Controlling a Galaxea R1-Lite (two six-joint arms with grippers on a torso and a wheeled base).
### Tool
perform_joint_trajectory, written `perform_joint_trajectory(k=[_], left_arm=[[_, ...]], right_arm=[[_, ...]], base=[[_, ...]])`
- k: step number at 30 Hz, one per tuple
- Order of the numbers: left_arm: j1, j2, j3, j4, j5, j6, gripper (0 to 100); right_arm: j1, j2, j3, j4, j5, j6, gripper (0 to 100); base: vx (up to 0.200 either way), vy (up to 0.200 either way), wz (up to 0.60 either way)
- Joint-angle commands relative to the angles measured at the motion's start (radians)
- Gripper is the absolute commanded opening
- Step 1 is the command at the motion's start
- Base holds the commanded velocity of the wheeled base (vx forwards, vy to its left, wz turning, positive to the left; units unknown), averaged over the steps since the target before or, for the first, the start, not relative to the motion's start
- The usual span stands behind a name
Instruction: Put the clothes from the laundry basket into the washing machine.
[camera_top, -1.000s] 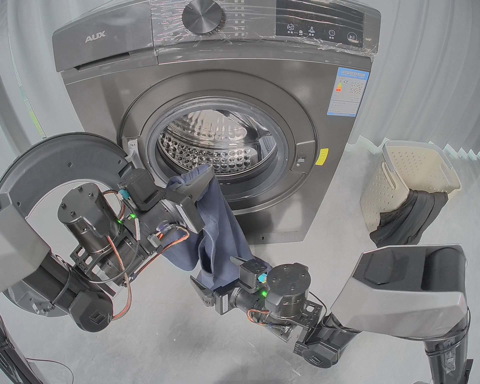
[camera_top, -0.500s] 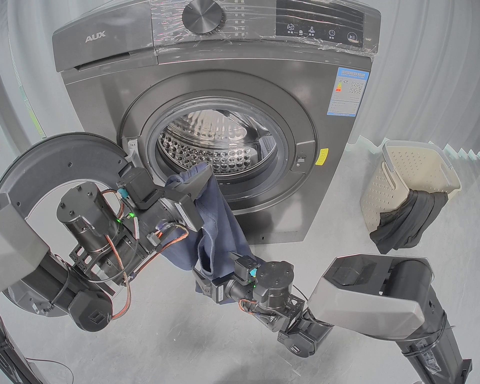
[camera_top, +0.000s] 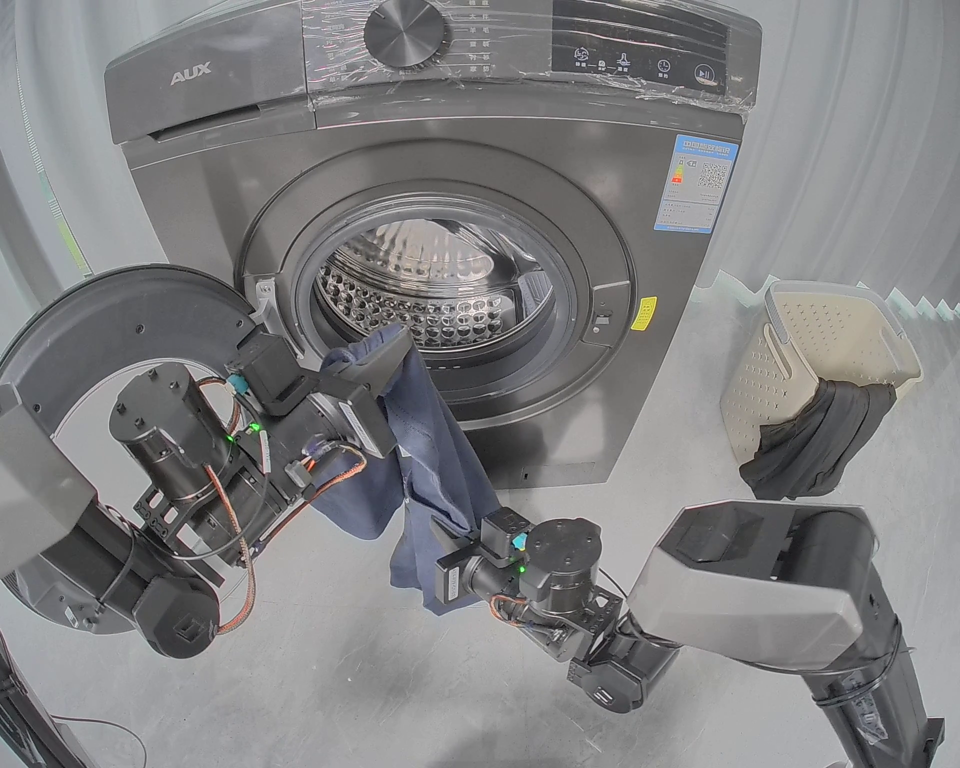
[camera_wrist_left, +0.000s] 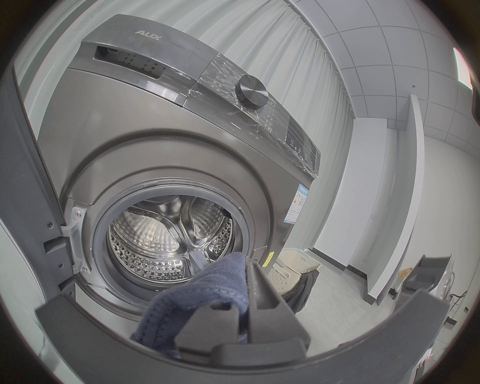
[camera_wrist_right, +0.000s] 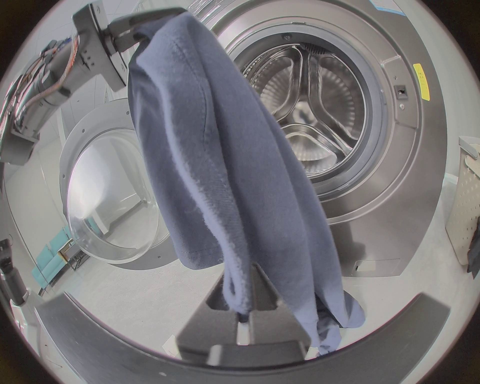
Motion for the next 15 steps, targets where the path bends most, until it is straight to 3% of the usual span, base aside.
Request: perform_joint_trajectory(k=[1,7,11,15], left_arm=[[0.024,0.001,0.011,0.000,-0.001,0.001,0],[0.035,-0.005,0.039,0.000,-0.001,0.001,0],[0.049,-0.013,0.066,-0.002,-0.002,0.002,0],[0.047,-0.040,0.104,-0.002,-0.007,0.011,0]], right_arm=[[-0.006,-0.211,0.190,-0.008,0.000,0.001,0],[-0.072,-0.441,0.397,0.010,0.000,-0.002,0],[-0.151,-0.545,0.462,-0.003,0.009,0.001,0],[-0.185,-0.644,0.517,-0.006,0.039,0.001,0]], base=[[0.000,0.000,0.00],[0.000,0.000,0.00],[0.000,0.000,0.00],[0.000,0.000,0.00]])
